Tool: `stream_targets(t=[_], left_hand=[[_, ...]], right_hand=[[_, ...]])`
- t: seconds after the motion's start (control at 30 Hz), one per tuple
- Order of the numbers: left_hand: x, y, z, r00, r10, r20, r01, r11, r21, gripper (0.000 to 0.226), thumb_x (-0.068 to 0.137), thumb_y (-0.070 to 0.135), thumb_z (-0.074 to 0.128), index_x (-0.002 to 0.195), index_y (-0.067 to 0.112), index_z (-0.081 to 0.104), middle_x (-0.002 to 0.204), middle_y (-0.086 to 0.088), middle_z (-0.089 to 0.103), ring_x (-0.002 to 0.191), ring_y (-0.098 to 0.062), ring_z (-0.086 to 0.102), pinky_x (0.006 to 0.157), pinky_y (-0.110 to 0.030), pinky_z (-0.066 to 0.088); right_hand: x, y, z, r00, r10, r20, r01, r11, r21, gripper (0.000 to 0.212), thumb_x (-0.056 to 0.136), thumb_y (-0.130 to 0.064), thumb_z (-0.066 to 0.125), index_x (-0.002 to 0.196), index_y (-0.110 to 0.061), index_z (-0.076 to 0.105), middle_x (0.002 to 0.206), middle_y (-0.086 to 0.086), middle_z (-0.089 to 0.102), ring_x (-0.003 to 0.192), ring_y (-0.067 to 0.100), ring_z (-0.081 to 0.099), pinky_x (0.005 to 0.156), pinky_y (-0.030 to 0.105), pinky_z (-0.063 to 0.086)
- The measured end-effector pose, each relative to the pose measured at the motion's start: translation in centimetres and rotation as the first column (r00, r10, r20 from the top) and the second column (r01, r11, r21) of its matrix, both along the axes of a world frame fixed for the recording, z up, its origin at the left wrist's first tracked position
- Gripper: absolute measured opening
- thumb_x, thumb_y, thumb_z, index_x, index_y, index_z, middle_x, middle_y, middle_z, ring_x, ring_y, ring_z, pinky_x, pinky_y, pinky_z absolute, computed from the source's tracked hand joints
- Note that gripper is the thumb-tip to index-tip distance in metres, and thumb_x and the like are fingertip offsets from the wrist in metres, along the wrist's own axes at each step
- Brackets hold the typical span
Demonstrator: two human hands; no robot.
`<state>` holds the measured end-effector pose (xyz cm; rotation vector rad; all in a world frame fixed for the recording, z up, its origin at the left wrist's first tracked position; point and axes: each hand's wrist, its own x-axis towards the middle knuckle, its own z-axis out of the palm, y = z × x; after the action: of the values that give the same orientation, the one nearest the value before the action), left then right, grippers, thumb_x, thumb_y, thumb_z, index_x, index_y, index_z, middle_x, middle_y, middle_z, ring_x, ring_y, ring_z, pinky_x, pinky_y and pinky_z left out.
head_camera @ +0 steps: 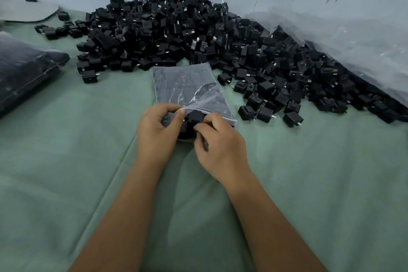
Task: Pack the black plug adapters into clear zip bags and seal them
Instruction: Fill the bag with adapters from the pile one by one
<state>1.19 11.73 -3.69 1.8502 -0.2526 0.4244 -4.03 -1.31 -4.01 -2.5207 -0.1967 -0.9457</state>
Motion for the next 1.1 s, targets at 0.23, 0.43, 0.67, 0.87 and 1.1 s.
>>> stream_targets(t=[0.23,0.43,0.67,0.87,1.1], left_hand=[[0.2,0.1,-0.2,0.999,-0.037,0.016,0.036,0.997,0.066,0.007,0.090,0.022,0.068,0.089,0.029,0.068,0.089,0.006,0.067,0.093,-0.020,0.062,0.087,-0.043,0.050],[0.2,0.1,-0.1,0.997,-0.047,0.060,0.037,0.986,0.164,0.007,0.087,0.018,0.070,0.093,0.017,0.075,0.093,0.003,0.069,0.096,-0.021,0.061,0.089,-0.037,0.048],[0.1,0.0,0.1,0.974,-0.049,0.221,-0.013,0.963,0.270,0.018,0.088,0.022,0.066,0.094,0.010,0.078,0.094,-0.001,0.072,0.092,-0.024,0.063,0.087,-0.045,0.048],[0.2,-0.2,-0.3,0.918,-0.031,0.394,-0.087,0.957,0.277,0.015,0.091,0.017,0.066,0.095,0.008,0.077,0.094,-0.002,0.072,0.087,-0.025,0.064,0.080,-0.046,0.050],[0.1,-0.4,-0.3,0.901,-0.030,0.432,-0.100,0.957,0.273,0.014,0.088,0.010,0.068,0.098,0.005,0.077,0.096,-0.004,0.072,0.089,-0.025,0.064,0.081,-0.044,0.050]], right_hand=[[0.0,0.2,0.2,0.992,-0.122,-0.022,0.121,0.992,-0.045,0.018,0.078,-0.015,0.061,0.090,-0.012,0.074,0.085,0.006,0.062,0.074,0.026,0.060,0.056,0.032,0.049],[0.2,0.1,0.2,0.985,-0.172,-0.029,0.172,0.985,-0.026,0.014,0.081,-0.017,0.060,0.080,-0.009,0.072,0.082,0.003,0.065,0.075,0.025,0.061,0.063,0.031,0.051],[0.0,0.3,0.3,0.981,-0.162,-0.103,0.161,0.987,-0.013,0.014,0.083,-0.016,0.063,0.089,-0.009,0.072,0.089,0.002,0.066,0.081,0.022,0.062,0.064,0.031,0.051],[0.1,0.6,0.7,0.972,-0.105,-0.210,0.110,0.994,0.014,0.030,0.092,-0.018,0.051,0.116,-0.005,0.063,0.114,0.005,0.060,0.106,0.020,0.056,0.086,0.027,0.046],[1.5,1.4,1.1,0.907,-0.099,-0.409,0.040,0.988,-0.151,0.046,0.099,-0.039,0.029,0.129,-0.013,0.050,0.128,0.005,0.053,0.122,0.020,0.044,0.108,0.034,0.030]])
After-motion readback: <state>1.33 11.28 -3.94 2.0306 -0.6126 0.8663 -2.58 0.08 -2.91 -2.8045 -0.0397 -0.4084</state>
